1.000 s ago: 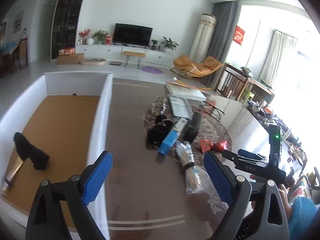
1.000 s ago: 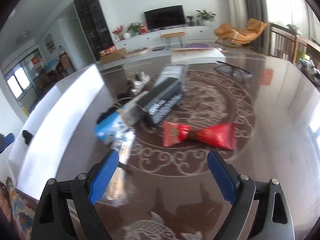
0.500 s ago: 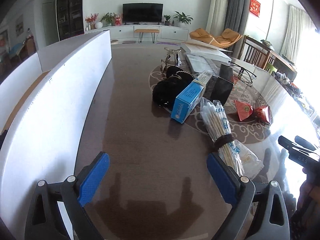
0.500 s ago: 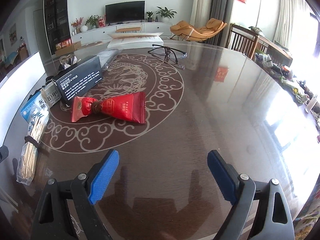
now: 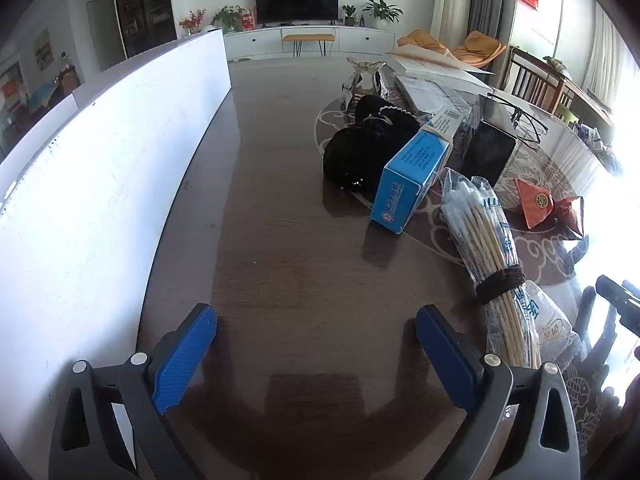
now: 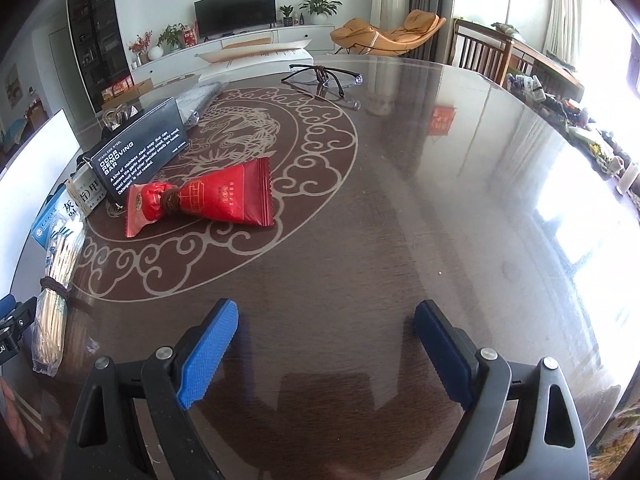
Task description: Organize objects
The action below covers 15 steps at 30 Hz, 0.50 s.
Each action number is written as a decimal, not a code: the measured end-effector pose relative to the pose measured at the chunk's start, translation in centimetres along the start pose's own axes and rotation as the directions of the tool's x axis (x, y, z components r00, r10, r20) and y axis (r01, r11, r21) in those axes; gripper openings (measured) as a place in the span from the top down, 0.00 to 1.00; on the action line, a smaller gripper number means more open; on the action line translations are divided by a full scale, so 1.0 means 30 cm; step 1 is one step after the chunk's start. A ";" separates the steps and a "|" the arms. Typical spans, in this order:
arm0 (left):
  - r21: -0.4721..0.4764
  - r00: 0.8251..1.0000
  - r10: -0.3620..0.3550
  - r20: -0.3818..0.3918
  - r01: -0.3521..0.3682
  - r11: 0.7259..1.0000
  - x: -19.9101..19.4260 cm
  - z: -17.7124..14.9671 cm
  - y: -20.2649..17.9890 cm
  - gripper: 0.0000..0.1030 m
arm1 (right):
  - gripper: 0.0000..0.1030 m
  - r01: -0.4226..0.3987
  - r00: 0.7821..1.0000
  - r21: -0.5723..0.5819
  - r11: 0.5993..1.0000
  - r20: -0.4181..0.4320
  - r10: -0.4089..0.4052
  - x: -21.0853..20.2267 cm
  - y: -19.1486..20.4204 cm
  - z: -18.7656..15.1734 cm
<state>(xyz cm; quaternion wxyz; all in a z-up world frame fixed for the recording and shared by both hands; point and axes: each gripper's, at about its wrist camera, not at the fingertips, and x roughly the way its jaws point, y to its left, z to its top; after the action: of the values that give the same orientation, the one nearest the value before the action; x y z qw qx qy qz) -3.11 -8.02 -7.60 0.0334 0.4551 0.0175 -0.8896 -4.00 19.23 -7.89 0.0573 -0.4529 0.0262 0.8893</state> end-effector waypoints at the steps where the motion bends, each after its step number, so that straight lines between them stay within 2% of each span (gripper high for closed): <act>1: 0.000 1.000 -0.001 -0.001 0.001 1.000 0.003 0.001 -0.002 0.00 | 0.12 0.002 1.000 0.002 1.000 -0.001 -0.002 -0.002 -0.002 0.000; 15: 0.001 1.000 0.001 -0.002 -0.001 1.000 0.003 0.001 -0.002 0.00 | 0.00 0.001 1.000 0.000 1.000 -0.019 -0.001 0.004 0.005 -0.003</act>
<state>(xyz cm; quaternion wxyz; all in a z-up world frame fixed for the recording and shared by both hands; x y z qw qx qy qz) -3.19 -7.95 -7.64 0.0339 0.4562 0.0169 -0.8891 -4.00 19.07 -8.04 0.0574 -0.4613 0.0267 0.8850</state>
